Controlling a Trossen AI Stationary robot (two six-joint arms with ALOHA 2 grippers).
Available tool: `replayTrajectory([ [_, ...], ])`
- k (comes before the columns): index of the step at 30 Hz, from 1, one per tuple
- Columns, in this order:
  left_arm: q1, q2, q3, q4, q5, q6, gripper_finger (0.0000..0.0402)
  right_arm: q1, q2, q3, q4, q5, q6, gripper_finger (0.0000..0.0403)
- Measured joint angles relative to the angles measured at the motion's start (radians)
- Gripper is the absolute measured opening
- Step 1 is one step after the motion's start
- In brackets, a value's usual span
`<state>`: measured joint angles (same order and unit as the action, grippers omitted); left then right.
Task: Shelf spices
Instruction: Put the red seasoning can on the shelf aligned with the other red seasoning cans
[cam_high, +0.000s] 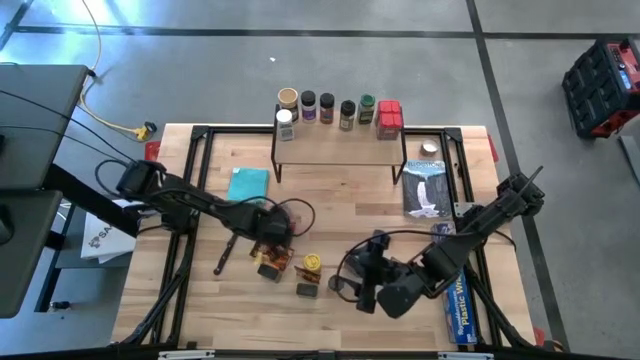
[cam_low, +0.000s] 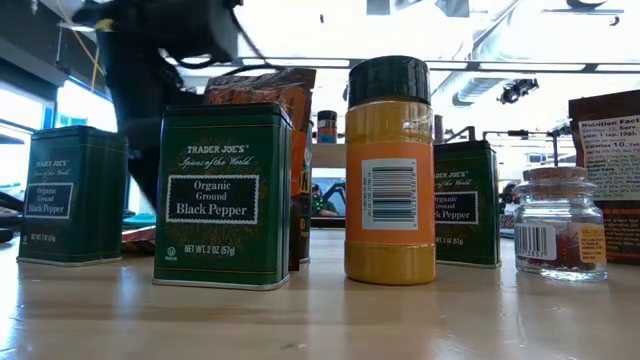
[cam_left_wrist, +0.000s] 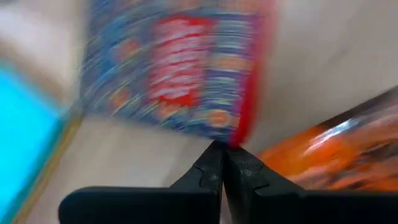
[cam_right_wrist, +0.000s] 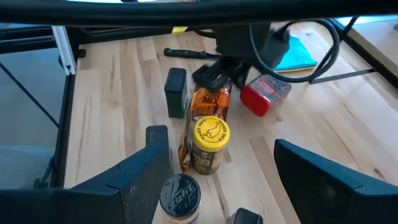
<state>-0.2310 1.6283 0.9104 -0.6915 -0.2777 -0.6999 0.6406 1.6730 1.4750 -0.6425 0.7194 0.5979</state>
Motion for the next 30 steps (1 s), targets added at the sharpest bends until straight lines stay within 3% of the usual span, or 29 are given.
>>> replayTrajectory([
  [5,-0.025,0.057,0.001,0.440,0.094,0.152,0.0001,0.008,0.000,0.000,-0.016,0.014,0.005,0.0288],
  [7,-0.029,0.063,0.008,0.514,0.125,0.161,0.0001,0.008,0.000,0.000,-0.017,0.014,0.006,0.0288],
  [11,-0.026,0.022,0.037,0.416,0.074,0.156,0.0001,0.007,0.000,0.000,-0.047,0.014,0.010,0.0288],
  [17,0.002,-0.096,0.048,0.064,-0.065,0.093,0.0001,-0.009,0.000,0.000,-0.088,0.015,0.041,0.0288],
  [22,0.096,-0.116,0.043,-0.193,-0.083,0.054,0.0001,-0.022,0.000,0.000,-0.087,0.014,0.041,0.0288],
  [30,0.233,-0.111,-0.085,-0.002,-0.039,0.191,0.0000,-0.026,0.000,0.000,-0.087,0.014,0.052,0.0288],
])
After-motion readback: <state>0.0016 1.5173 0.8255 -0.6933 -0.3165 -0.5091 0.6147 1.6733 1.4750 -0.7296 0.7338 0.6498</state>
